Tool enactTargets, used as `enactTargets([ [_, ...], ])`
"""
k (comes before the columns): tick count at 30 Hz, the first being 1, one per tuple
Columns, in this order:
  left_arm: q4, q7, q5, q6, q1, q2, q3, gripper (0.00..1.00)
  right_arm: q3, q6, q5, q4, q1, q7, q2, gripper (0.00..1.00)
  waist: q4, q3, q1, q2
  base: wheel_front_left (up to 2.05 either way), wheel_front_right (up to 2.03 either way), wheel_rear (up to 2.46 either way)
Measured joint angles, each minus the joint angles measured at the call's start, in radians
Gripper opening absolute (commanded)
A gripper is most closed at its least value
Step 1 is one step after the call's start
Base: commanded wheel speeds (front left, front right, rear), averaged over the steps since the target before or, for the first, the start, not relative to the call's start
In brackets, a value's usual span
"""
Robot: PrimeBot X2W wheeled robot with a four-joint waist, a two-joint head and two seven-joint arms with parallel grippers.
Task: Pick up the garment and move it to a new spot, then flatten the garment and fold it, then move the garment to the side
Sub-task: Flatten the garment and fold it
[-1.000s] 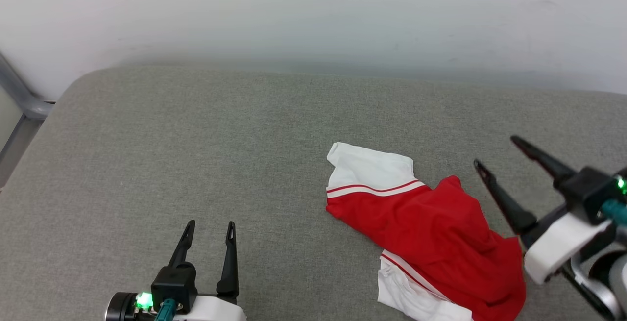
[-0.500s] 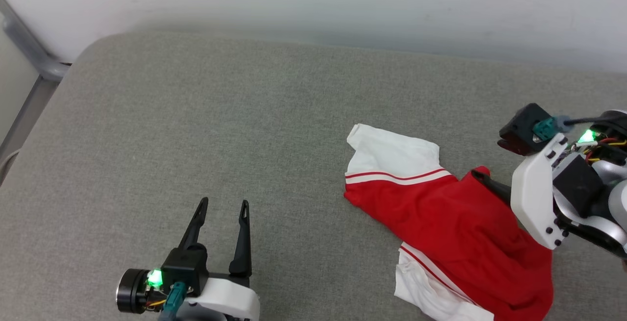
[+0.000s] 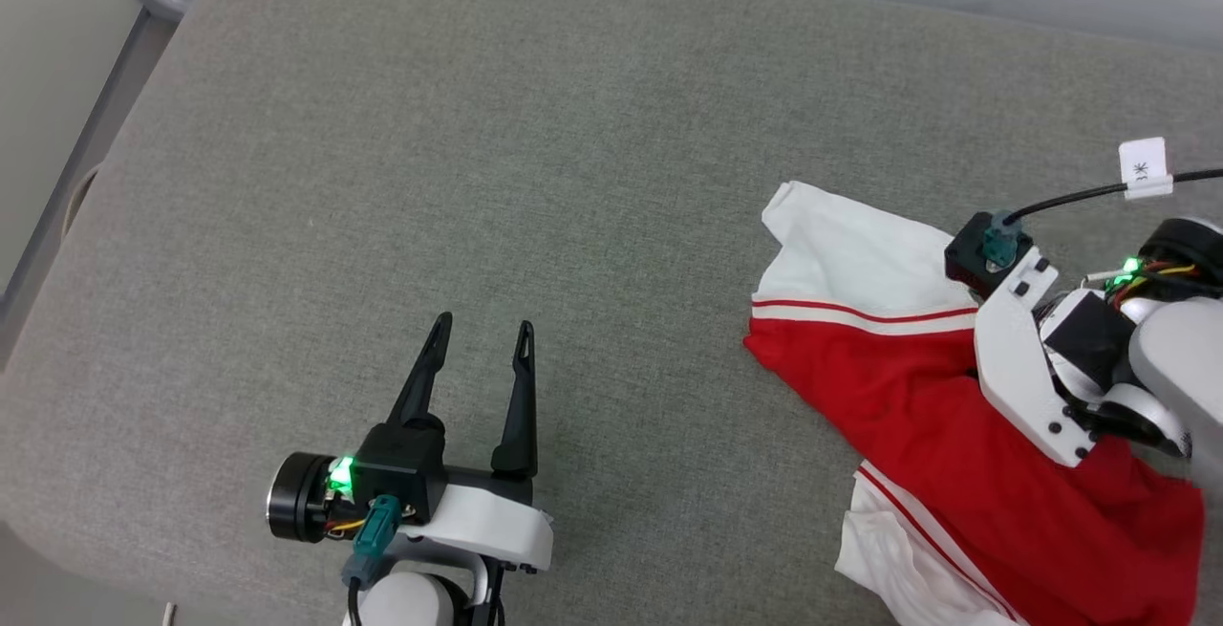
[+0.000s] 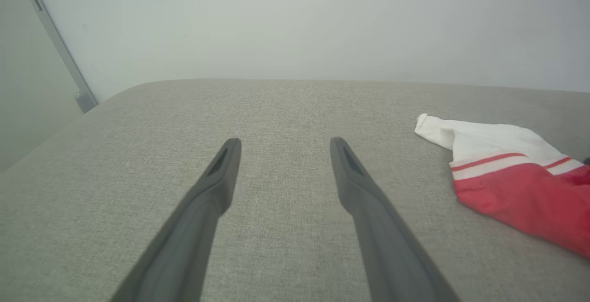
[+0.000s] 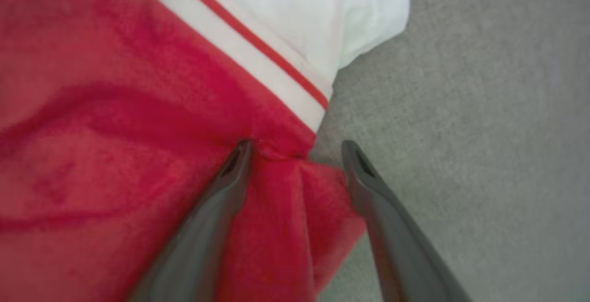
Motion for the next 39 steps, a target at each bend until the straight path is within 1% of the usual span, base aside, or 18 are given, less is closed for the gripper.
enactTargets([
  [3,0.001,0.000,-0.005,0.007,-0.009,0.000,-0.011,1.00,0.058,-0.001,0.019,0.059,-0.007,-0.017,0.007,1.00,0.019,0.020,0.0000,0.0000,0.00,0.00,0.00],
  [7,0.001,0.000,-0.007,0.015,-0.009,0.000,-0.010,1.00,0.108,-0.003,0.051,0.091,-0.024,-0.067,0.008,1.00,0.027,0.029,-0.0002,0.0000,0.00,0.00,0.00],
  [8,0.002,0.000,-0.007,0.016,-0.008,0.000,-0.007,1.00,0.119,-0.003,0.058,0.093,-0.030,-0.085,0.008,0.44,0.024,0.027,-0.0002,0.0000,0.00,0.00,0.00],
  [9,0.002,0.000,-0.006,0.016,-0.007,0.000,-0.002,1.00,0.129,-0.003,0.063,0.094,-0.034,-0.111,0.010,0.00,0.021,0.025,-0.0002,0.0000,0.00,0.00,0.00],
  [13,0.014,0.000,0.002,0.012,-0.002,0.000,0.009,1.00,0.160,0.000,0.067,0.094,-0.042,-0.231,0.026,0.00,0.004,0.003,-0.0001,0.0000,0.00,0.00,0.00],
  [19,0.019,0.000,0.019,0.003,0.025,0.000,0.030,1.00,0.142,0.000,0.078,0.058,-0.065,-0.422,0.024,0.00,-0.026,-0.054,-0.0001,0.0000,0.00,0.00,0.00],
  [22,0.018,0.000,0.025,0.000,0.045,0.000,0.042,1.00,0.127,0.000,0.074,0.021,-0.071,-0.484,0.010,0.00,-0.045,-0.083,-0.0001,0.0000,0.00,0.00,0.00],
  [27,0.017,0.000,0.029,-0.012,0.064,0.000,0.048,1.00,0.091,0.000,0.046,-0.037,-0.098,-0.541,-0.009,0.00,-0.073,-0.121,-0.0002,0.0000,0.00,0.00,0.00],
  [31,0.015,0.000,0.032,-0.015,0.064,0.000,0.045,1.00,0.064,0.000,0.027,-0.064,-0.122,-0.562,-0.003,0.00,-0.069,-0.129,-0.0003,0.0001,0.00,0.00,0.00],
  [35,0.012,0.000,0.027,-0.015,0.063,0.000,0.037,1.00,0.049,0.000,-0.007,-0.072,-0.154,-0.587,0.034,0.00,-0.045,-0.123,-0.0003,0.0000,0.00,0.00,0.00],
  [39,0.010,0.000,0.016,-0.010,0.059,0.000,0.026,1.00,0.057,0.000,-0.021,-0.074,-0.189,-0.608,0.097,0.00,-0.012,-0.112,-0.0003,0.0000,0.00,0.00,0.00],
])
